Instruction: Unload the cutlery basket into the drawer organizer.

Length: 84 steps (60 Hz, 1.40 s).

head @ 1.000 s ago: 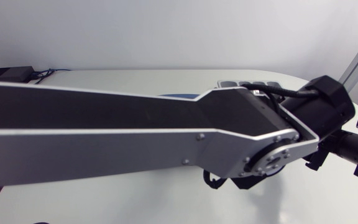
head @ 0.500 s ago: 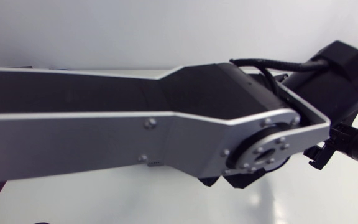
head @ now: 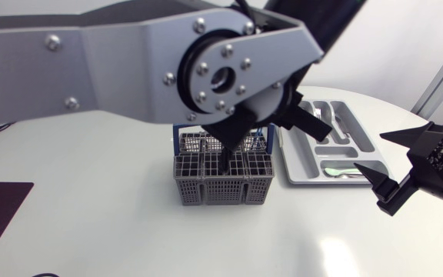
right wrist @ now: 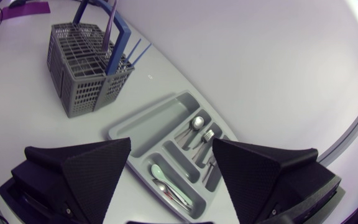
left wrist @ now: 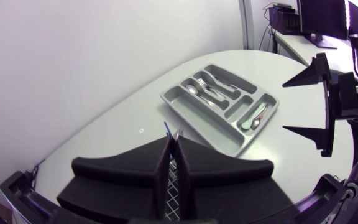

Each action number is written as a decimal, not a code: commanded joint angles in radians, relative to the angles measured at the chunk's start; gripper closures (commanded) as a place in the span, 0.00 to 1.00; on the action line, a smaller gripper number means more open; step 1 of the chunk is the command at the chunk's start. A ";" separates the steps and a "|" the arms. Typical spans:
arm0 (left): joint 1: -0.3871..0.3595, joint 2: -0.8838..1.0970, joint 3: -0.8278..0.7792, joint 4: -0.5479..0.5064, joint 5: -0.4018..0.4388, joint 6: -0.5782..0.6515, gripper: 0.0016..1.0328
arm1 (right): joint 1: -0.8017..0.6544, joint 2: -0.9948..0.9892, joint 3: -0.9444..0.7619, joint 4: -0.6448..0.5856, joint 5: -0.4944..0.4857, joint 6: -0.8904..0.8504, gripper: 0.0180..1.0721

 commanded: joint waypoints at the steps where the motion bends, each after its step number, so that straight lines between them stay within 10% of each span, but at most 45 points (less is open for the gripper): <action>1: 0.045 -0.016 -0.039 0.012 0.078 -0.087 0.97 | 0.030 -0.017 0.034 -0.024 -0.033 0.122 0.10; 31: 0.173 0.013 -0.059 0.115 0.497 -0.256 0.97 | 0.337 -0.035 0.068 0.040 0.022 0.412 0.17; 54: 0.135 0.028 -0.033 0.106 0.515 -0.262 0.97 | 0.473 0.063 0.066 0.180 0.147 0.458 0.22; 84: 0.126 0.036 -0.022 0.106 0.523 -0.252 0.97 | 0.525 0.153 0.095 0.243 0.180 0.479 0.64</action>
